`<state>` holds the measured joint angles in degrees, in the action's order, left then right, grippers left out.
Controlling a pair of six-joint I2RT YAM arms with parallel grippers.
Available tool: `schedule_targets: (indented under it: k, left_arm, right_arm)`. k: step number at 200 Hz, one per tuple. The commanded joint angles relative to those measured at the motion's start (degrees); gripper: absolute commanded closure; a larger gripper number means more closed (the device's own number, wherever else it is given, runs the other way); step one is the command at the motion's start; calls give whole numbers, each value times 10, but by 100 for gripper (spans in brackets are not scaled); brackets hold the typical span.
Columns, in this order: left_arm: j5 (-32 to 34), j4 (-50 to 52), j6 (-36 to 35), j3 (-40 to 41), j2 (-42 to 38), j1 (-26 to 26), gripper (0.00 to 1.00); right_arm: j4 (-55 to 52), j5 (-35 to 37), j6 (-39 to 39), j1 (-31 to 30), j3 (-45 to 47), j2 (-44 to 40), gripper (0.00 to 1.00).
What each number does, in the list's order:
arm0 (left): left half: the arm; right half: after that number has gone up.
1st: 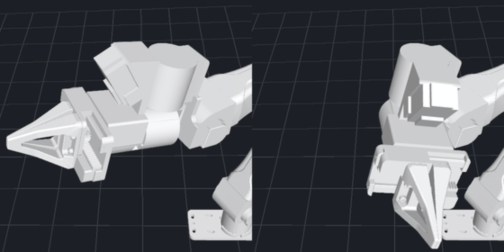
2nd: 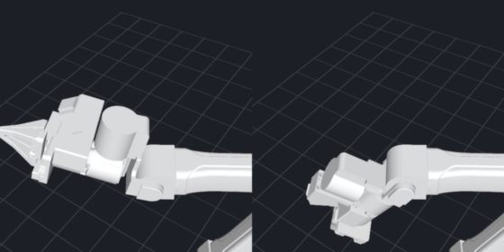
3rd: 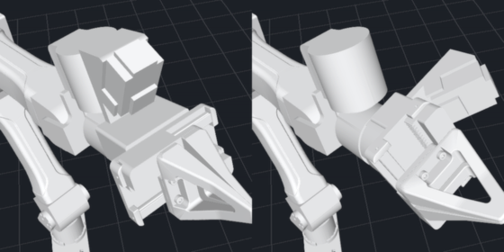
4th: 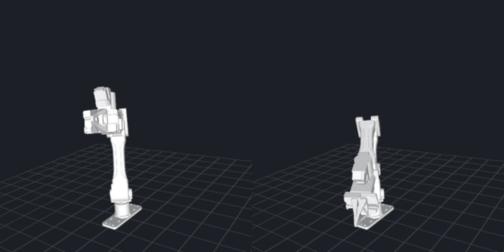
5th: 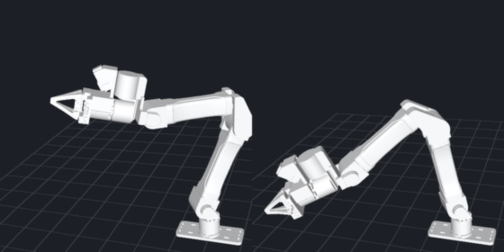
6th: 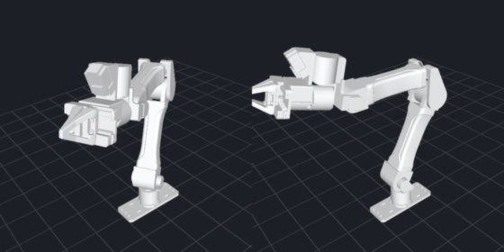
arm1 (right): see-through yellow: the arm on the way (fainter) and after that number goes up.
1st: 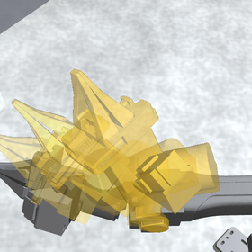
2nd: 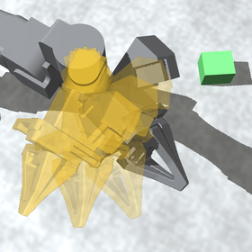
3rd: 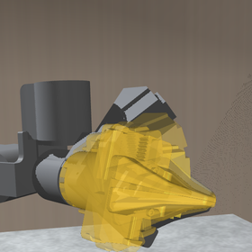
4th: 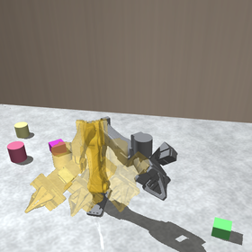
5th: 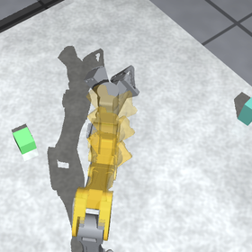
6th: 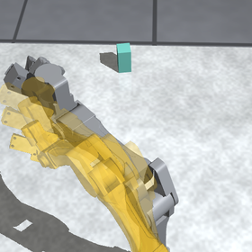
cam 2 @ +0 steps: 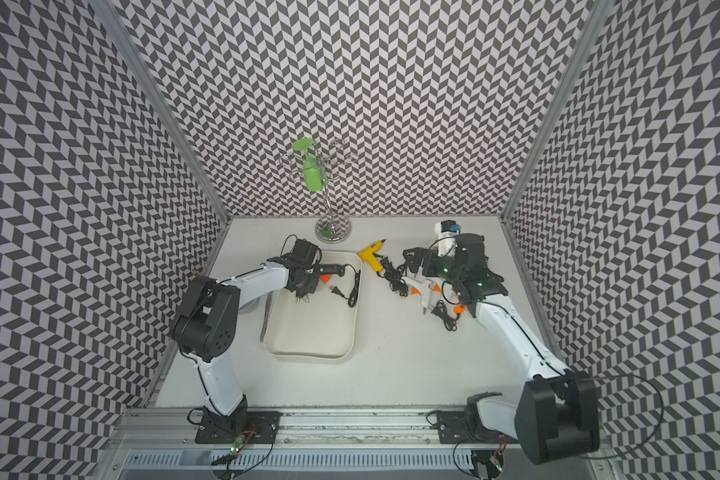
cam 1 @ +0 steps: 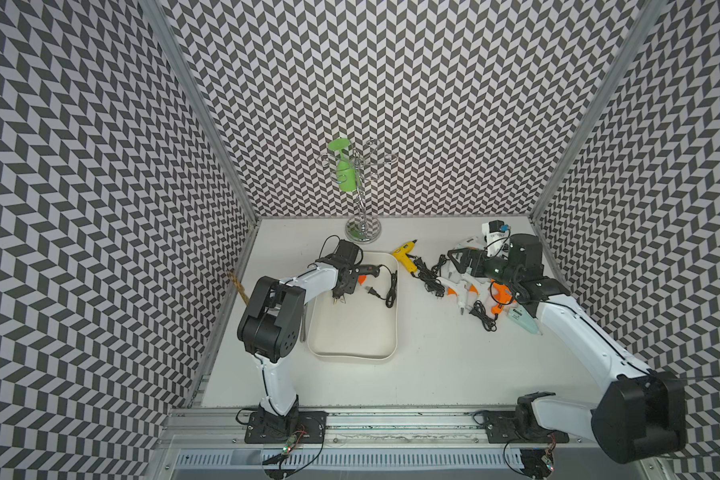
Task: Put the hot melt glue gun into the storage box
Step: Place the hot melt adhesive gun in the storage box.
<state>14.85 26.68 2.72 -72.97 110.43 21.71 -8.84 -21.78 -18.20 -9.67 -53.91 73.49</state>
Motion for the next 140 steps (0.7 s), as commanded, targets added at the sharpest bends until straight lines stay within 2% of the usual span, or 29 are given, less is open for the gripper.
schedule_targets:
  k: [1, 19, 42, 83, 99, 105, 109, 140]
  left_arm:
    - [19, 28, 9, -55, 35, 2, 66]
    - [20, 41, 16, -73, 53, 2, 57]
    - [8, 30, 30, -55, 33, 1, 49]
    - [-13, 14, 45, -36, -48, 0, 32]
    - [-25, 23, 43, -43, -74, -1, 28]
    - [-31, 26, 42, -45, -84, -3, 20]
    - [-36, 28, 41, -47, -91, -3, 18]
    - [-70, 28, 39, -52, -147, -12, 14]
  right_arm:
    - [-13, 108, 30, 1, -19, 30, 1]
    - [-27, 163, 41, 2, -34, 60, 1]
    - [-43, 214, 67, 14, -60, 103, 1]
    - [-72, 242, 121, 65, -126, 188, 1]
    - [-103, 256, 172, 81, -168, 236, 1]
    - [-110, 268, 187, 87, -177, 252, 1]
    - [-113, 271, 199, 90, -182, 260, 0]
    - [-82, 272, 298, 99, -162, 274, 0]
